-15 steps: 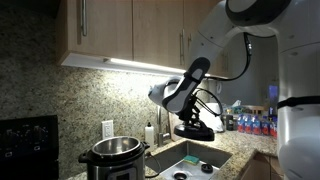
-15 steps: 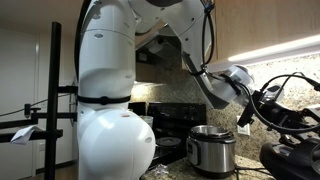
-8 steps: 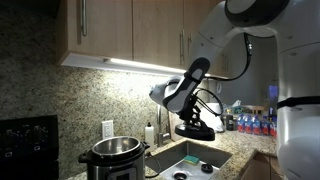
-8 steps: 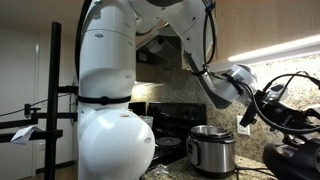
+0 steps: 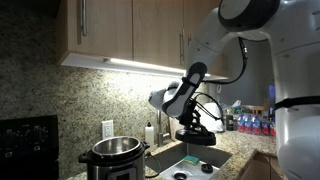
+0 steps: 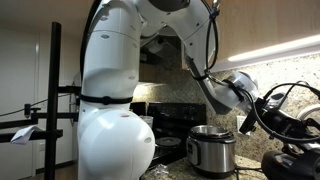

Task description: Remove the lid from the top of the electric cooker

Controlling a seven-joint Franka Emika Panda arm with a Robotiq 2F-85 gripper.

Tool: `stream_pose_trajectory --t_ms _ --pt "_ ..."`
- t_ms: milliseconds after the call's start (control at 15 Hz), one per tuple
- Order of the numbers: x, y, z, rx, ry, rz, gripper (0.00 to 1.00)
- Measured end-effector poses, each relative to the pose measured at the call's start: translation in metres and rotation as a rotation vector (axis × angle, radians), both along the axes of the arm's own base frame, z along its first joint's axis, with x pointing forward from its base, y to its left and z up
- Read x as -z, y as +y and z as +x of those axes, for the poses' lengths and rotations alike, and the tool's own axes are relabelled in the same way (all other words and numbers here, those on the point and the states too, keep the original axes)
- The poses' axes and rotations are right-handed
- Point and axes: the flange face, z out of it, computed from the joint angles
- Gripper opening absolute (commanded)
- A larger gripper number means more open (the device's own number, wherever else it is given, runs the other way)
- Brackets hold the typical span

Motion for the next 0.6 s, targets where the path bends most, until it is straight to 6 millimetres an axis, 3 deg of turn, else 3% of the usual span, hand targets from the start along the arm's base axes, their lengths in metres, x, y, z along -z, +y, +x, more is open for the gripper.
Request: stream_pose_trajectory --t_ms 333,600 --pt "0.024 -0.015 0.005 0.013 0.032 -0.002 0.02" --pt "0.027 -0.04 0.009 0.025 0.032 -0.042 0.02"
